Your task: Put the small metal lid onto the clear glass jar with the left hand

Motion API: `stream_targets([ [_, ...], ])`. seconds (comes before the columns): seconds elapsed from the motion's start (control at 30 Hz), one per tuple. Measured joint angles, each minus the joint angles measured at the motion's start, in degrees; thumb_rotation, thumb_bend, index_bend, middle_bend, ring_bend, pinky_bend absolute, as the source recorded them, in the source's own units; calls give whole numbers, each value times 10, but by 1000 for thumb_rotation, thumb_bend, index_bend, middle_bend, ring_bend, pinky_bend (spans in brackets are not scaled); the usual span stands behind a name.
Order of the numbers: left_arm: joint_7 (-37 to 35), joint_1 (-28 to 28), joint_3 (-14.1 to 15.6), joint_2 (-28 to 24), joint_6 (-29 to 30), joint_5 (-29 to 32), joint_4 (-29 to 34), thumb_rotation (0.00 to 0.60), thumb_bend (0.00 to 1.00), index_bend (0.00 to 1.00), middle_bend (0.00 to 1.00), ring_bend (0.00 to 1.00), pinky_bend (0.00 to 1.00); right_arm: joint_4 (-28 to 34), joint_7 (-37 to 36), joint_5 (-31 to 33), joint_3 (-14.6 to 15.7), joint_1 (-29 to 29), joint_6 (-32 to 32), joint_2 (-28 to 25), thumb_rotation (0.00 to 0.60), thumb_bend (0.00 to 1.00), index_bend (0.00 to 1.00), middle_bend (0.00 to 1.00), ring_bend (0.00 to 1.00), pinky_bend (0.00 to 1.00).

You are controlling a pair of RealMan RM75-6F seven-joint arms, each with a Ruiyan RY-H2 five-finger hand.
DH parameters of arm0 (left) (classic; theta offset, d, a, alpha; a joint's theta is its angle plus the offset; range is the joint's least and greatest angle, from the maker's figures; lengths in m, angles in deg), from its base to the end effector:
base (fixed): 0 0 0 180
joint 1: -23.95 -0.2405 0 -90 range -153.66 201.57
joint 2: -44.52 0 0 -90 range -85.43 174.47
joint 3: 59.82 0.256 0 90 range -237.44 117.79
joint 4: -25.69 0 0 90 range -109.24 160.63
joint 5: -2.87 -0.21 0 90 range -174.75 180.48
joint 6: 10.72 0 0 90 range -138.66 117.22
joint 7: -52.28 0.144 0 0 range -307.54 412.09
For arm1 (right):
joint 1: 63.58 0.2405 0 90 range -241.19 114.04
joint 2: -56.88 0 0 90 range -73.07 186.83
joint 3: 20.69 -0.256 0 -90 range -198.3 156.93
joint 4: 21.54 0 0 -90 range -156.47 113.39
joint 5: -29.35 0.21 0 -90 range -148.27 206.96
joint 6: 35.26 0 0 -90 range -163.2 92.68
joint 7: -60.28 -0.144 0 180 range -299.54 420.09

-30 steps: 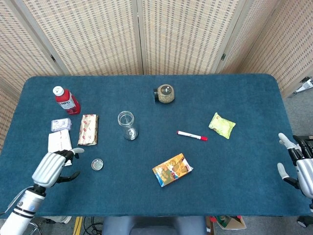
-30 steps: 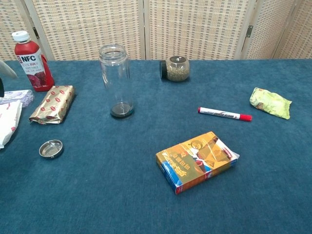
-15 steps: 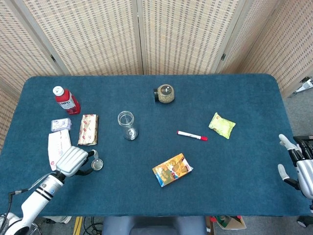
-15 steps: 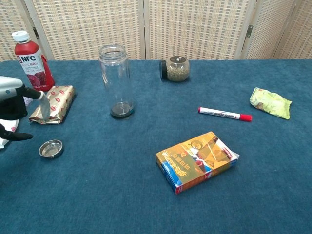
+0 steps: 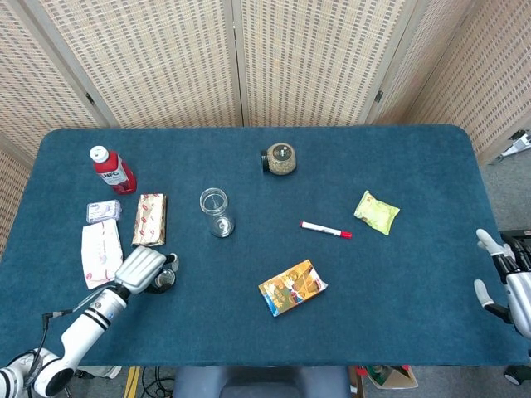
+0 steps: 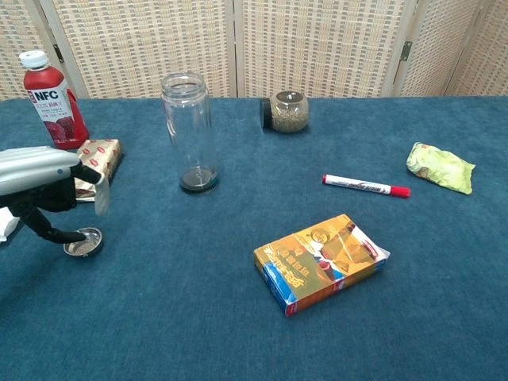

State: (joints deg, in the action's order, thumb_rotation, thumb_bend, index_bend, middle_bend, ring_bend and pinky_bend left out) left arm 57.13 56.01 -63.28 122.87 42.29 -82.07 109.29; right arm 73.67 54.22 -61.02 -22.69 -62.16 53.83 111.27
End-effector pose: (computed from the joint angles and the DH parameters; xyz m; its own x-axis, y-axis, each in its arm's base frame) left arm -0.2272 0.2981 0.0206 0.5354 0.3207 0.7813 0.8115 -0.4518 -0.3706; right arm -0.3079 -0.1589 0.2102 0.4116 0.0280 0.9109 -0.9104 -0.0341 0.4124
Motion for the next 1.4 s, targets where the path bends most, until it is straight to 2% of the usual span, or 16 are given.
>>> stream_targets([
  [0.33, 11, 11, 4, 22, -17, 30, -28, 600, 340, 506, 1000, 976, 1000, -7, -6, 3, 0, -3, 1, 1, 600, 421, 49, 238, 70, 129],
  [0.9, 23, 16, 13, 32, -27, 63, -47, 600, 365, 545, 1000, 977, 1000, -9, -7, 9, -2, 0, -8, 3, 600, 421, 49, 238, 70, 129],
  [1.23, 18, 18, 16, 36, -25, 68, -54, 600, 432, 575, 1000, 979, 1000, -8, -6, 10, -2, -1, -9, 2, 600, 421, 49, 238, 70, 129],
  [1.4, 15, 18, 18, 37, -25, 68, -55, 600, 436, 584, 1000, 979, 1000, -7, -4, 11, -2, -1, -10, 2, 600, 421, 49, 238, 70, 129],
])
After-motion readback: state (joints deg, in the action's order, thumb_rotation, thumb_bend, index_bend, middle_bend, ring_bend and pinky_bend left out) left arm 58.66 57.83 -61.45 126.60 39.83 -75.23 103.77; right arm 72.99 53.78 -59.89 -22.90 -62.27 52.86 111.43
